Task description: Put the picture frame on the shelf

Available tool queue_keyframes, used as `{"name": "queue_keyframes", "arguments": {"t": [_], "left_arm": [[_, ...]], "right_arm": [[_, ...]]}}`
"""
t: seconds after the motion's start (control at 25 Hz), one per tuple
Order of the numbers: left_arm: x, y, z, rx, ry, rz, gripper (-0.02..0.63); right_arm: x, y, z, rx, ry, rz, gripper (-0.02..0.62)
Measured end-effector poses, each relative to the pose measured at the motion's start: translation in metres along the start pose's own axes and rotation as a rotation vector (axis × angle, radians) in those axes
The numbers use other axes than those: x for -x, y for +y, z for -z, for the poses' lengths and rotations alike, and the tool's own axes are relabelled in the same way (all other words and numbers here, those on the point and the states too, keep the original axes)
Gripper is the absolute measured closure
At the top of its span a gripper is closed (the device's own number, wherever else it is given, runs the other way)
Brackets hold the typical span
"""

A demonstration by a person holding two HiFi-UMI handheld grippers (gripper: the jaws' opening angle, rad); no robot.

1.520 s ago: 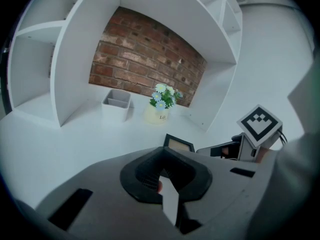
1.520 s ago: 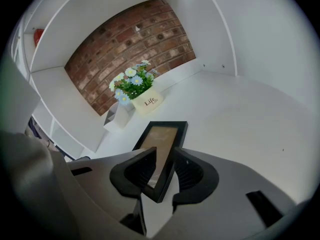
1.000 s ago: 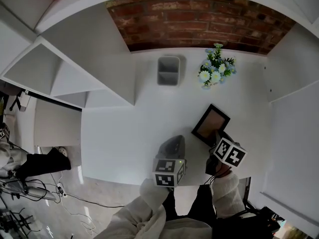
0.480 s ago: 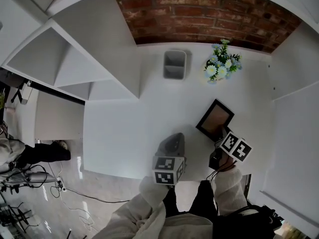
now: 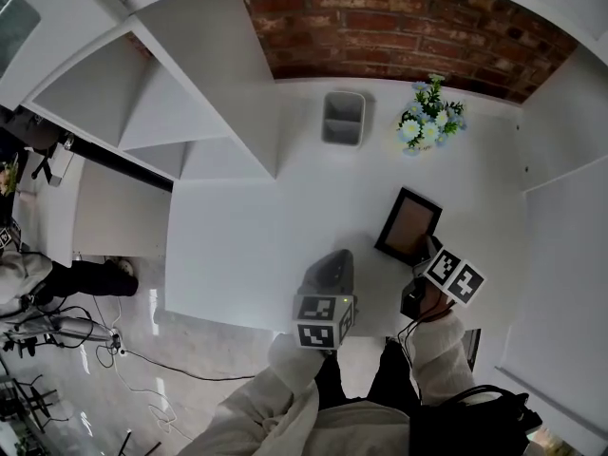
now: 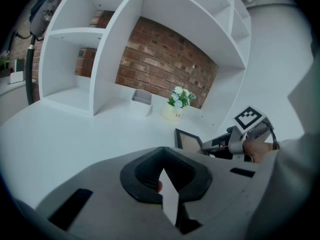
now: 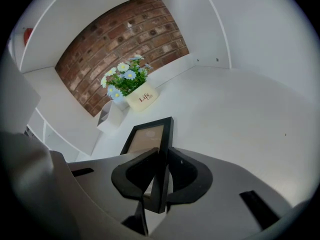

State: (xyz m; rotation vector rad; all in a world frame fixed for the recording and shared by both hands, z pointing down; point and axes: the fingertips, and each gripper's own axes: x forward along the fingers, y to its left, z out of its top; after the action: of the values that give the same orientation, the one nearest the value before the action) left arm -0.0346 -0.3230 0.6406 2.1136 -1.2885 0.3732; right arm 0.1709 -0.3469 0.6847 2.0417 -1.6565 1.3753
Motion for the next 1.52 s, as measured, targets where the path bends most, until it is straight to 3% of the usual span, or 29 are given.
{"name": "queue_keyframes", "arguments": {"t": [0.76,1.52], "left_arm": [[0.075,0.015,-0.012,0.090,-0.156,-0.196,0.597],[0.203,0.029,0.012,0.198,-0.338,-0.520,0.597]], "right_arm": [[0.051,0.090,0.007,0.214,0.038,-0.277,0.522],[0.113,0.190,0.072,0.470,0.154,-0.606,0.522]]}}
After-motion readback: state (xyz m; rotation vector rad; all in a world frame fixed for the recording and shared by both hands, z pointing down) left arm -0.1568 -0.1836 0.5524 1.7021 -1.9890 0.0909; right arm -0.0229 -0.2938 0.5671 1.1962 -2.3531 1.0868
